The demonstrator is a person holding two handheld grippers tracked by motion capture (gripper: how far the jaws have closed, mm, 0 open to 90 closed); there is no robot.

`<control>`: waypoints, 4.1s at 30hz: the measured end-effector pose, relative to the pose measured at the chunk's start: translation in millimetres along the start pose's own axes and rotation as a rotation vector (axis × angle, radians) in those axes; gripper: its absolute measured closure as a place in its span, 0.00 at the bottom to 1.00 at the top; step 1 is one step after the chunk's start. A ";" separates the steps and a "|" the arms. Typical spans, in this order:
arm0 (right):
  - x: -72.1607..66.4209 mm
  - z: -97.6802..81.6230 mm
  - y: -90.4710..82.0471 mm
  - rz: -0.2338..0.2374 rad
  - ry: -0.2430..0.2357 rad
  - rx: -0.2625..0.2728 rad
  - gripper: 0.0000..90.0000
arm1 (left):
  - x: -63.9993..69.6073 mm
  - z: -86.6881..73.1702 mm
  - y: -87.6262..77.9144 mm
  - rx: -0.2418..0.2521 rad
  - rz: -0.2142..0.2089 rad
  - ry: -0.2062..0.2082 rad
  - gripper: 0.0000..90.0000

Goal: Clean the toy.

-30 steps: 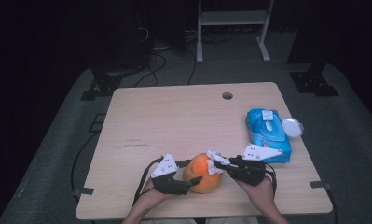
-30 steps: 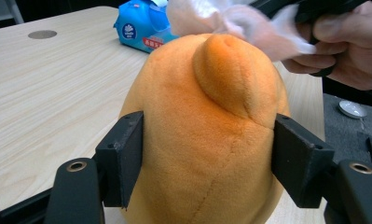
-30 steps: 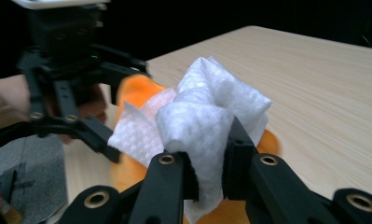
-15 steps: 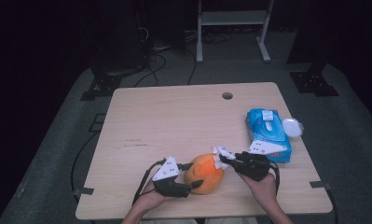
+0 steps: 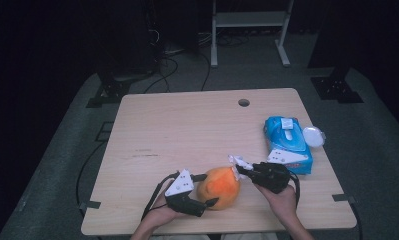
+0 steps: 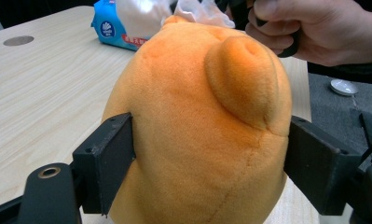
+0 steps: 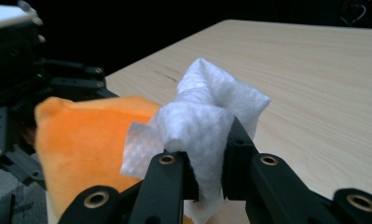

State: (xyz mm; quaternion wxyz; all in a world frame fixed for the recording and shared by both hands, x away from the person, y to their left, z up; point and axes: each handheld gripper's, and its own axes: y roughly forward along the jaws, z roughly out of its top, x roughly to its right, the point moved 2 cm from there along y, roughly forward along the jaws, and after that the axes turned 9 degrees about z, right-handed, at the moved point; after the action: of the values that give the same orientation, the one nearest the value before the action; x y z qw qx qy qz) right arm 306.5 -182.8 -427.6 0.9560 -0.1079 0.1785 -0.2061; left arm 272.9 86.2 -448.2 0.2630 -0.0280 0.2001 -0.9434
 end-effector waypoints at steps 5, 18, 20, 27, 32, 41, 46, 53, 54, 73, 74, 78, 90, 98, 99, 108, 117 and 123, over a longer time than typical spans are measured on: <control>2.6 -1.9 -4.5 0.032 0.040 0.042 0.88 | 1.5 0.9 -1.5 -0.005 0.004 0.014 0.33; -35.9 12.5 9.4 0.150 -0.065 0.032 0.88 | 6.9 3.4 6.1 0.016 0.025 0.003 0.33; -25.0 6.6 8.1 0.109 -0.050 0.015 0.88 | 6.4 3.4 7.3 0.018 0.023 -0.025 0.26; -30.4 10.7 3.9 0.127 -0.049 0.034 0.88 | 9.4 3.8 12.1 0.037 0.070 0.004 0.34; -50.4 19.0 7.6 0.152 -0.141 0.039 0.88 | 8.7 17.3 1.3 0.043 0.068 -0.009 0.47; -53.8 18.9 11.0 0.149 -0.151 0.027 0.88 | 12.0 20.7 6.5 0.027 0.080 -0.007 0.44; -42.4 8.7 15.7 0.070 -0.163 -0.043 0.88 | 6.9 15.6 10.0 0.022 0.102 -0.046 0.18; -39.0 7.2 14.5 0.063 -0.140 -0.038 0.88 | 7.7 11.5 13.4 0.008 0.091 -0.066 0.36; -39.2 7.3 15.5 0.066 -0.146 -0.045 0.88 | 6.6 10.8 11.9 0.014 0.079 -0.074 0.36; -20.3 5.3 6.1 0.010 -0.116 -0.029 0.88 | 5.2 16.1 4.5 0.035 0.053 -0.115 0.43; -18.6 4.1 5.7 0.012 -0.100 -0.023 0.88 | 5.6 16.0 5.1 0.038 0.050 -0.118 0.43; -25.0 5.1 9.1 0.020 -0.114 -0.033 0.88 | 3.4 13.4 7.8 0.039 0.057 -0.129 0.27; -25.6 6.2 8.8 0.046 -0.086 -0.003 0.88 | 3.4 12.0 7.5 0.014 0.084 -0.099 0.39; -18.8 3.5 8.2 0.036 -0.081 -0.020 0.88 | 4.9 21.5 -2.6 0.044 0.066 -0.082 0.41; -16.9 2.3 8.3 0.029 -0.077 -0.024 0.88 | 4.6 20.3 -1.2 0.044 0.062 -0.088 0.36; -15.1 -0.2 10.3 0.026 -0.068 -0.035 0.88 | -5.6 6.5 3.8 0.010 0.046 -0.159 0.18; -33.1 8.6 11.9 0.089 -0.092 0.009 0.88 | 2.5 26.6 -8.9 0.051 0.083 -0.116 0.39; -13.5 -4.6 14.2 0.053 -0.029 -0.022 0.88 | 0.2 21.8 -4.6 0.031 0.071 -0.117 0.24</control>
State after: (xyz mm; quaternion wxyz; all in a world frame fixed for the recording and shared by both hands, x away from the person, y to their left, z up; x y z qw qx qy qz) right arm 298.3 -164.9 -431.8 0.9624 -0.1163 0.1698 -0.1771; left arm 273.9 81.8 -426.4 0.3080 -0.0717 0.1704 -0.9333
